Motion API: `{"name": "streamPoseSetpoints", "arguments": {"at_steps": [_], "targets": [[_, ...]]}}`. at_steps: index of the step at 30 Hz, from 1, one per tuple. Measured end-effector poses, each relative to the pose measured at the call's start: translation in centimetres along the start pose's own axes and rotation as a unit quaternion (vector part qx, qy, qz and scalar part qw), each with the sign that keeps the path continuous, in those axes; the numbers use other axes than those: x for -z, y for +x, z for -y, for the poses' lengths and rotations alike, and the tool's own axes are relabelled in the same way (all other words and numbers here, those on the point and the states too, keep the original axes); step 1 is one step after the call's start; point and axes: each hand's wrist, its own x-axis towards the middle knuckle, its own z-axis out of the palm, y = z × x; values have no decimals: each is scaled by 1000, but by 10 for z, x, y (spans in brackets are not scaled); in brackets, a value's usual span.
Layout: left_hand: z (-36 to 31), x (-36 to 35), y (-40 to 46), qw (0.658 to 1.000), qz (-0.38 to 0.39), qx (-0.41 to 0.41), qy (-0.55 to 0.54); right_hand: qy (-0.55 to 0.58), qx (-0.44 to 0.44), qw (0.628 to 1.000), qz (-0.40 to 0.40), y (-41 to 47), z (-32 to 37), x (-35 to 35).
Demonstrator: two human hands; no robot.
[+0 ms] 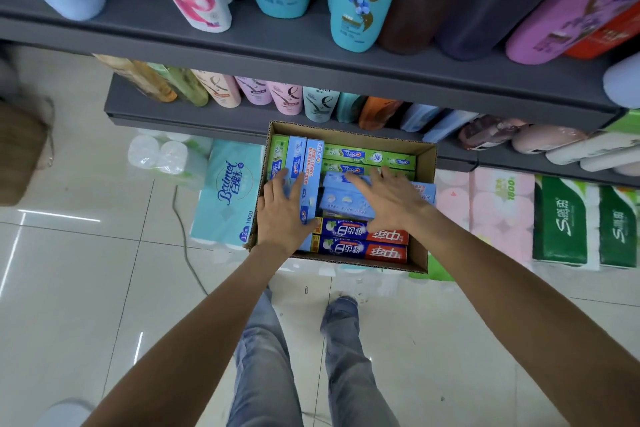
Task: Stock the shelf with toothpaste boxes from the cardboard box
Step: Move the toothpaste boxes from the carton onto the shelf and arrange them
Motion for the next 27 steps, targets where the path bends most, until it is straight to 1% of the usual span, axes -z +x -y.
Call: {"name": "streamPoseSetpoints", "arguments": {"at_steps": [1,2,3,4,5,6,7,8,9,10,11,12,13,15,18,20,22,23,24,25,26,27], "targets": [[-2,3,-1,1000,5,6,-9,16,-19,1000,-4,-9,-3,6],[-5,7,-3,999,2,14,-39,36,-40,999,-6,-20,-5,12],[-9,13,-6,995,-10,28,-97,67,-66,996,-10,-32,-8,17],[-16,20,-10,982,-28,48,-179,121,-98,988,-20,-45,-11,20],[-24,30,-15,956,-36,74,-282,203,-134,969,-34,-59,-13,23],[-33,42,-21,911,-26,102,-399,304,-167,937,-50,-72,-13,25],[-45,55,-28,847,10,133,-514,410,-189,890,-70,-83,-11,27],[-59,68,-36,777,61,156,-607,505,-199,834,-96,-93,-7,29],[-72,78,-43,721,119,161,-664,576,-200,783,-123,-102,-1,32],[-86,84,-50,689,164,145,-691,619,-192,747,-147,-110,7,36],[-97,88,-55,670,187,128,-707,641,-178,729,-163,-116,15,41],[-106,90,-59,655,183,122,-723,659,-160,714,-173,-122,23,45],[-111,92,-60,642,162,129,-738,680,-142,696,-182,-126,28,48],[-111,100,-62,627,121,136,-757,731,-120,643,-196,-133,32,51],[-100,113,-62,641,119,117,-750,787,-127,570,-199,-141,25,56],[-92,121,-65,633,121,117,-755,831,-147,502,-188,-147,19,64],[-87,129,-69,600,118,126,-781,875,-155,425,-170,-155,16,72],[-83,132,-71,588,105,129,-792,892,-151,397,-155,-160,14,75],[-79,135,-73,582,88,128,-798,903,-148,378,-142,-165,12,78],[-74,137,-75,578,73,124,-803,907,-146,372,-131,-170,10,81],[-69,138,-76,580,62,119,-803,904,-146,381,-123,-175,9,84],[-66,141,-77,585,55,116,-801,891,-150,410,-123,-180,9,88]]}}
